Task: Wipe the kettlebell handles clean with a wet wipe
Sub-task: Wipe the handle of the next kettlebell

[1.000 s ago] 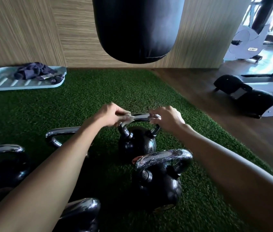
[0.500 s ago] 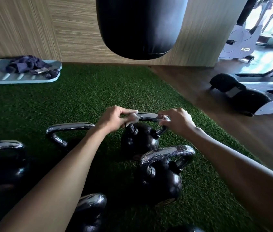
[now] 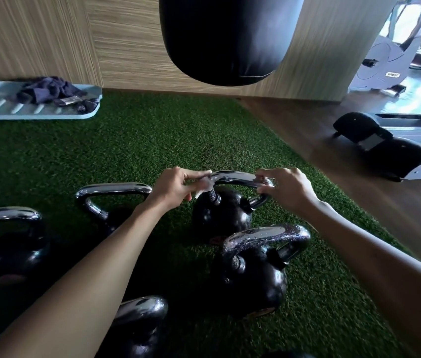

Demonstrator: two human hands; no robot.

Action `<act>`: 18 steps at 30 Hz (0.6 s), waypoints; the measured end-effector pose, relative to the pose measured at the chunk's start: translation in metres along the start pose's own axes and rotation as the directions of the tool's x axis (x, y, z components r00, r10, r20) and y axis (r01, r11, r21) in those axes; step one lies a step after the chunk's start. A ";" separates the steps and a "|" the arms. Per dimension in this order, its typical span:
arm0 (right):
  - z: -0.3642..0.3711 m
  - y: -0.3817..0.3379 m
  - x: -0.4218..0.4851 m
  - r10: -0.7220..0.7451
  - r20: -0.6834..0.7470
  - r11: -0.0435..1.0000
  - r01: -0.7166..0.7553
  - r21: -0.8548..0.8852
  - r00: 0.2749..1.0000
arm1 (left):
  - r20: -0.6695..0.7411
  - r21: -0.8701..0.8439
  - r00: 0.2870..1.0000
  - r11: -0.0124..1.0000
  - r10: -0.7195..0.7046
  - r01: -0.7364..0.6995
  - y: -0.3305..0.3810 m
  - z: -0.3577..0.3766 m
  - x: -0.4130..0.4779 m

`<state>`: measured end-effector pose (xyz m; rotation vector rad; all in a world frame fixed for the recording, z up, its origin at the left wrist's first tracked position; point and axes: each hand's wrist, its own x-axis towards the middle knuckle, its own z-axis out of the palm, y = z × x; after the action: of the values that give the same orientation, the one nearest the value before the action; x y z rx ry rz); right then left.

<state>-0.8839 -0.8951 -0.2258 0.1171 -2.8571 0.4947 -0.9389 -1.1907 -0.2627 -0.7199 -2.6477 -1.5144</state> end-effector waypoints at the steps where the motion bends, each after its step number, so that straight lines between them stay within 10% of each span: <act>1: 0.000 0.000 0.000 0.010 0.002 1.000 -0.010 0.002 1.000 | 0.007 0.008 1.000 1.000 0.002 -0.002 -0.001 0.001 0.000; 18: 0.006 -0.008 0.013 0.049 0.018 0.998 -0.050 0.041 0.999 | 0.032 -0.013 0.985 0.986 -0.168 0.168 -0.042 0.032 -0.001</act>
<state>-0.8966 -0.9055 -0.2256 0.0584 -2.8729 0.5657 -0.9480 -1.1831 -0.3139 -0.5360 -2.7860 -1.5749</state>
